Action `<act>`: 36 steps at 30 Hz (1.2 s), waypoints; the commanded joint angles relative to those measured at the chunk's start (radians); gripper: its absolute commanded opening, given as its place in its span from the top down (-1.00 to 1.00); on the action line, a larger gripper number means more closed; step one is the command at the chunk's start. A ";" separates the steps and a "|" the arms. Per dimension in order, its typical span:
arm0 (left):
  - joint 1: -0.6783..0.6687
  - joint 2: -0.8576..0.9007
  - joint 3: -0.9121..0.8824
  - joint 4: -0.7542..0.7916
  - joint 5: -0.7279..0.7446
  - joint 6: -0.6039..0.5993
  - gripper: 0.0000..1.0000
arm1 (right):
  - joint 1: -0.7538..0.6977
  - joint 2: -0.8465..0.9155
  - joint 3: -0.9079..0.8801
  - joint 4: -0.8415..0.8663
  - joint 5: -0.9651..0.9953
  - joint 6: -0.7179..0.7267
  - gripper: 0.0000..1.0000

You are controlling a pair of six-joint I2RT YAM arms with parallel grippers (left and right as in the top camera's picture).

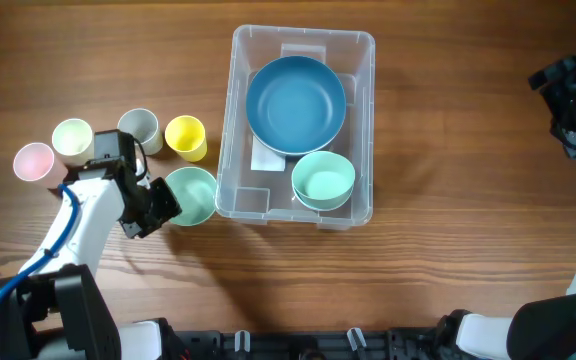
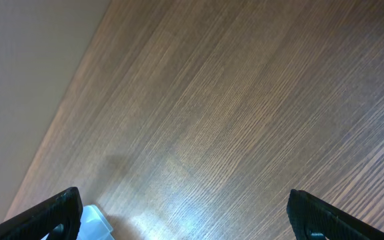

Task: Pack container
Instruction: 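Grasp the second mint bowl with the left gripper and lift it, then lower the mint bowl with the left gripper into the bin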

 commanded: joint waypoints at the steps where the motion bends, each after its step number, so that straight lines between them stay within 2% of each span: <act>1: 0.005 -0.002 -0.019 0.023 0.020 -0.004 0.42 | 0.002 0.005 -0.003 0.003 0.017 0.003 -1.00; 3: 0.005 -0.002 -0.018 0.019 0.024 -0.017 0.88 | 0.002 0.005 -0.003 0.003 0.017 0.003 -0.99; 4: 0.005 -0.003 -0.016 0.015 0.026 -0.026 0.92 | 0.002 0.005 -0.003 0.003 0.017 0.003 -1.00; 8: 0.005 -0.042 0.063 -0.081 0.026 -0.026 0.92 | 0.002 0.005 -0.003 0.003 0.017 0.003 -0.99; 12: 0.005 -0.163 0.325 -0.326 -0.052 -0.021 0.92 | 0.002 0.005 -0.003 0.003 0.017 0.003 -0.99; 17: -0.009 -0.279 0.620 -0.406 -0.053 0.009 0.92 | 0.002 0.005 -0.003 0.003 0.017 0.003 -0.99; 20: -0.101 -0.302 0.679 -0.334 0.003 0.009 0.92 | 0.002 0.005 -0.003 0.003 0.017 0.003 -0.99; 22: -0.214 -0.278 0.679 -0.276 0.033 0.008 0.92 | 0.002 0.005 -0.003 0.003 0.017 0.003 -0.99; 26: -0.492 -0.126 0.679 -0.223 0.010 0.004 0.92 | 0.002 0.005 -0.003 0.003 0.017 0.003 -0.99; 30: -0.644 0.059 0.679 -0.227 -0.006 -0.003 0.92 | 0.002 0.005 -0.003 0.003 0.017 0.003 -0.99; 33: -0.706 0.172 0.679 -0.247 -0.006 -0.003 0.92 | 0.002 0.005 -0.003 0.003 0.017 0.003 -0.99; 34: -0.719 0.210 0.679 -0.247 -0.006 -0.003 0.92 | 0.002 0.005 -0.003 0.003 0.017 0.003 -0.99; 35: -0.727 0.230 0.679 -0.247 -0.006 -0.003 0.81 | 0.002 0.005 -0.003 0.003 0.017 0.003 -1.00; 36: -0.734 0.249 0.679 -0.251 -0.001 -0.003 0.36 | 0.002 0.005 -0.003 0.003 0.017 0.003 -0.99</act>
